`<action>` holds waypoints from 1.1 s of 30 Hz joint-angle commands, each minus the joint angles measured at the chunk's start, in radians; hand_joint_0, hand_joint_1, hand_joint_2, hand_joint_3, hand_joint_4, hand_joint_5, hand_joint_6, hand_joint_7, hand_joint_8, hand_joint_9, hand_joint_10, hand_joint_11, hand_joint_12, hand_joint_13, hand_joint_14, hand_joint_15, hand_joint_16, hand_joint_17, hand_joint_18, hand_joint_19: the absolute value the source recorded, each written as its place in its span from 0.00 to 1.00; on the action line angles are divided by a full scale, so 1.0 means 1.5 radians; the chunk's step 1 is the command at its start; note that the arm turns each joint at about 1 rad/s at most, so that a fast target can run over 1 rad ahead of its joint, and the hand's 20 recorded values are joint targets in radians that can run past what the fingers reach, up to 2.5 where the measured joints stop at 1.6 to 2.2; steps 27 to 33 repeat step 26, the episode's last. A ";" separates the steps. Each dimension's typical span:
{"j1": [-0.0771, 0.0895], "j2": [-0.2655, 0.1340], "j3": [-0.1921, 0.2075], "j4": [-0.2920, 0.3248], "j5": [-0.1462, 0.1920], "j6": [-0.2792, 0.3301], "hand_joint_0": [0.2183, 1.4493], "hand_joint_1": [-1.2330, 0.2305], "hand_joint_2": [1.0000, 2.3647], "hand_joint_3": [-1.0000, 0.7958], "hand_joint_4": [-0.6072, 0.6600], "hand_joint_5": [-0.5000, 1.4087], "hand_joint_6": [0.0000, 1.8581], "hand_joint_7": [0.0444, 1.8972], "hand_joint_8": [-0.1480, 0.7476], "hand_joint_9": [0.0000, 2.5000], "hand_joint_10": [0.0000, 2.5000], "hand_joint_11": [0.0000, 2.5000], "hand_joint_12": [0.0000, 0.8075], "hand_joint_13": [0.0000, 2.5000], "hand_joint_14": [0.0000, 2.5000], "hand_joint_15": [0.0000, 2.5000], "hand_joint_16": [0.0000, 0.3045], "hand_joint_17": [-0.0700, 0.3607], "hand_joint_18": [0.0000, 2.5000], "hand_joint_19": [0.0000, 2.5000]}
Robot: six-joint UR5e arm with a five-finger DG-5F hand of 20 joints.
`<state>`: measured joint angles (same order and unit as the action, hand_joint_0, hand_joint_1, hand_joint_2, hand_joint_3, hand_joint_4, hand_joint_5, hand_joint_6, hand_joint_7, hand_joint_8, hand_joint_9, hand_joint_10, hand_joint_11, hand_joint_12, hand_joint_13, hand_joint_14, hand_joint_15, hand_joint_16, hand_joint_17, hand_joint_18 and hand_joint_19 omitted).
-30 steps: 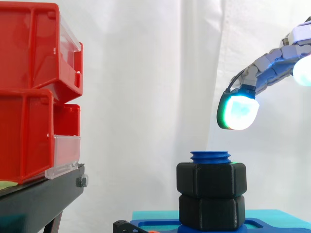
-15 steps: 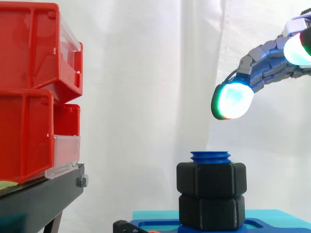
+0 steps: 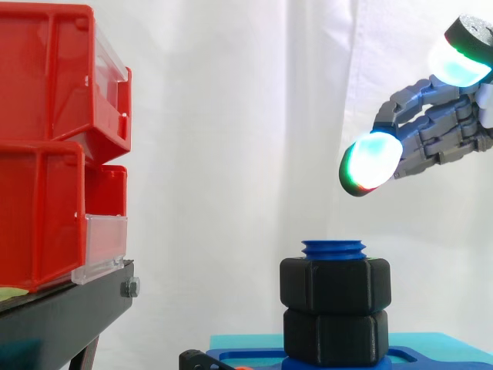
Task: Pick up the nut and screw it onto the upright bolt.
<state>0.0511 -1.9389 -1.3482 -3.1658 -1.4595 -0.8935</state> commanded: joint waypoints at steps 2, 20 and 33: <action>0.002 0.000 0.000 -0.024 0.013 0.175 0.22 0.72 0.00 0.28 0.51 0.13 0.27 0.35 0.37 0.04 0.00 0.00 0.43 0.04 0.00 0.00 0.15 0.40 0.00 0.00; 0.008 0.000 0.001 -0.029 0.010 0.225 0.22 0.71 0.00 0.28 0.52 0.13 0.27 0.35 0.36 0.04 0.00 0.00 0.43 0.05 0.00 0.00 0.15 0.40 0.00 0.00; 0.010 0.000 0.000 -0.029 0.009 0.223 0.22 0.71 0.00 0.28 0.52 0.13 0.27 0.35 0.36 0.04 0.00 0.00 0.42 0.05 0.00 0.00 0.15 0.40 0.00 0.00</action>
